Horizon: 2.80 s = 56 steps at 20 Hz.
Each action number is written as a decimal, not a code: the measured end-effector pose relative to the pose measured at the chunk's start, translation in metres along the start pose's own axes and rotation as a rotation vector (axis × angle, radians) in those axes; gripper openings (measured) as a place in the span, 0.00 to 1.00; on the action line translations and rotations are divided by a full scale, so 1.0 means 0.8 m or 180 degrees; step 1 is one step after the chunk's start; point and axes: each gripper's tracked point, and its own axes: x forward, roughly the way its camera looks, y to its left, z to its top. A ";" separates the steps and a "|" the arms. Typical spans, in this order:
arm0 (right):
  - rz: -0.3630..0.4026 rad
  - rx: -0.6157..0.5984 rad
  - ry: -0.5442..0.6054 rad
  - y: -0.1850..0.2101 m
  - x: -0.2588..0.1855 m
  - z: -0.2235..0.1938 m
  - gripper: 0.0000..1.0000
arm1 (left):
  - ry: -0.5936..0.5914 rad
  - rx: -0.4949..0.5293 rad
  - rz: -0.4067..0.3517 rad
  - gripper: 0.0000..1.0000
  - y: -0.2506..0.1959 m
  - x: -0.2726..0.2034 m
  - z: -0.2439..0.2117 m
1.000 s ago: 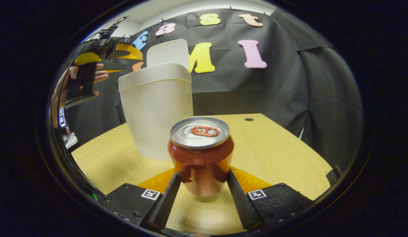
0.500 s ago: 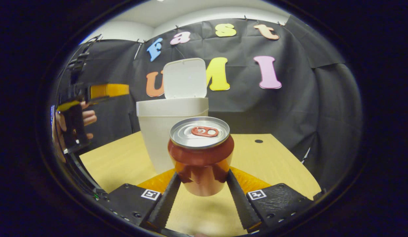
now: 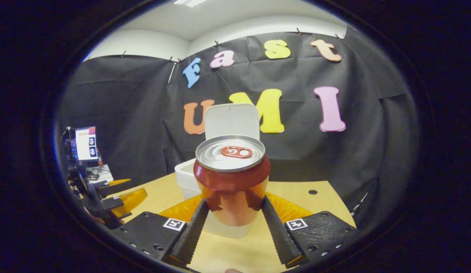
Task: Press the lid of the desktop garbage bin to open it, pick up the crumpled paper on the desktop and throw it into the bin, then pick up the pop can on the desktop and drop it into the bin, and finally close the garbage bin lid.
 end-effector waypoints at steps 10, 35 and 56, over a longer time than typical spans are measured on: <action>0.0252 -0.0004 0.0149 0.053 0.090 0.058 0.81 | -0.0126 -0.0004 0.0184 1.00 0.041 -0.019 0.005; -0.0098 0.0049 0.0520 0.037 0.194 0.034 0.83 | -0.0138 0.0065 0.0176 1.00 0.058 -0.029 0.009; -0.0525 0.0003 -0.0364 0.011 0.122 0.210 0.94 | -0.0030 -0.0006 0.0151 0.99 0.071 -0.018 -0.008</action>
